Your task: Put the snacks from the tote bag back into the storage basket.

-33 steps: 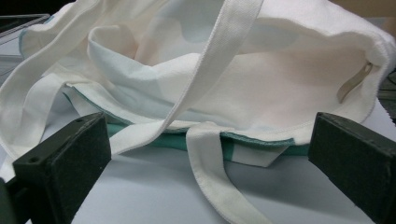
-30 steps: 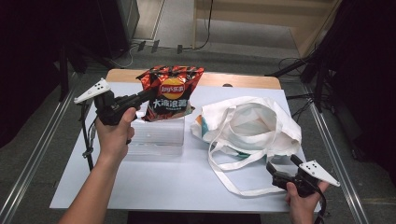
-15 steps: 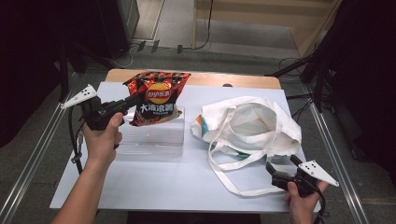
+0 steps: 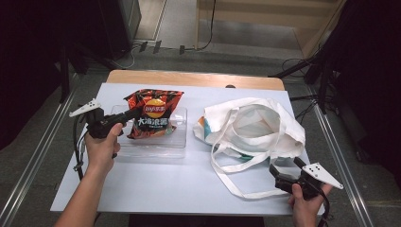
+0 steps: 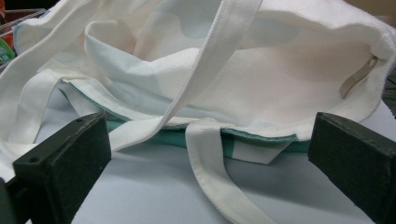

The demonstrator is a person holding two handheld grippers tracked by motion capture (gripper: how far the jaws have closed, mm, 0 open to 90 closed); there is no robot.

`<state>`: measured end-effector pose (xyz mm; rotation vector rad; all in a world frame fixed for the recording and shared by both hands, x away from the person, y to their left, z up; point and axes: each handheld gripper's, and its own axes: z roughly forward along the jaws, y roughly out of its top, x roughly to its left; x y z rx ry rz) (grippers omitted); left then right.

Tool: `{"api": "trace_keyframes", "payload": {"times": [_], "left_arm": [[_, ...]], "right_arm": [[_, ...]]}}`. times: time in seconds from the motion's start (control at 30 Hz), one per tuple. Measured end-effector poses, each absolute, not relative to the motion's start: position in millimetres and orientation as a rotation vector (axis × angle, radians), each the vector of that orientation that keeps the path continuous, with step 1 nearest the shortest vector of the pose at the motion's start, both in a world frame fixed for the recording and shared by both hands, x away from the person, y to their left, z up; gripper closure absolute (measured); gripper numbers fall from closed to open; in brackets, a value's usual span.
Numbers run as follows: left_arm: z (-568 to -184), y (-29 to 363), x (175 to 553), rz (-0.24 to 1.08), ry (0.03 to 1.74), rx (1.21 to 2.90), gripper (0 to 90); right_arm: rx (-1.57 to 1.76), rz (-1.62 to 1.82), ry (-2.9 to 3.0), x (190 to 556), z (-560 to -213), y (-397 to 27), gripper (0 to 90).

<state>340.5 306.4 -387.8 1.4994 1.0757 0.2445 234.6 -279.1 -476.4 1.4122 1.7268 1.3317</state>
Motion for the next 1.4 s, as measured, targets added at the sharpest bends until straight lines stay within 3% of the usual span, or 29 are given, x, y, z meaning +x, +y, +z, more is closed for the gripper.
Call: {"api": "trace_keyframes", "payload": {"times": [0.07, 0.1, 0.17, 0.27, 0.3, 0.4, 0.5, 0.97, 1.13, 1.23, 1.4], "left_arm": [[-391, 307, 340, 0.274, 1.119, 1.509, 70.8], [-392, 306, 338, 0.319, 1.155, 1.515, 70.8], [-395, 304, 334, 0.356, 1.213, 1.533, 49.5], [-400, 299, 326, 0.397, 1.272, 1.554, 46.5], [-401, 297, 323, 0.408, 1.268, 1.557, 50.2], [-399, 290, 317, 0.449, 1.189, 1.597, 79.9], [-393, 286, 320, 0.480, 1.198, 1.627, 90.0], [-393, 291, 328, 0.481, 1.248, 1.599, 90.0], [-396, 291, 325, 0.497, 1.257, 1.594, 61.3], [-396, 291, 323, 0.505, 1.258, 1.586, 56.1], [-395, 295, 317, 0.509, 1.262, 1.535, 38.6]], "right_arm": [[1.415, 1.327, 1.727, 235, -477, -279, 0.0], [1.415, 1.326, 1.728, 235, -477, -279, 0.0], [1.409, 1.324, 1.732, 235, -477, -278, 0.0], [1.411, 1.324, 1.730, 235, -477, -278, 0.0], [1.413, 1.325, 1.729, 235, -478, -278, 0.0], [1.421, 1.321, 1.725, 236, -478, -278, 0.0], [1.424, 1.316, 1.723, 236, -479, -277, 0.0], [1.430, 1.314, 1.722, 237, -479, -278, 0.0], [1.431, 1.312, 1.724, 238, -480, -278, 0.0], [1.432, 1.311, 1.724, 238, -480, -277, 0.0], [1.431, 1.311, 1.723, 238, -480, -277, 0.0]]}}
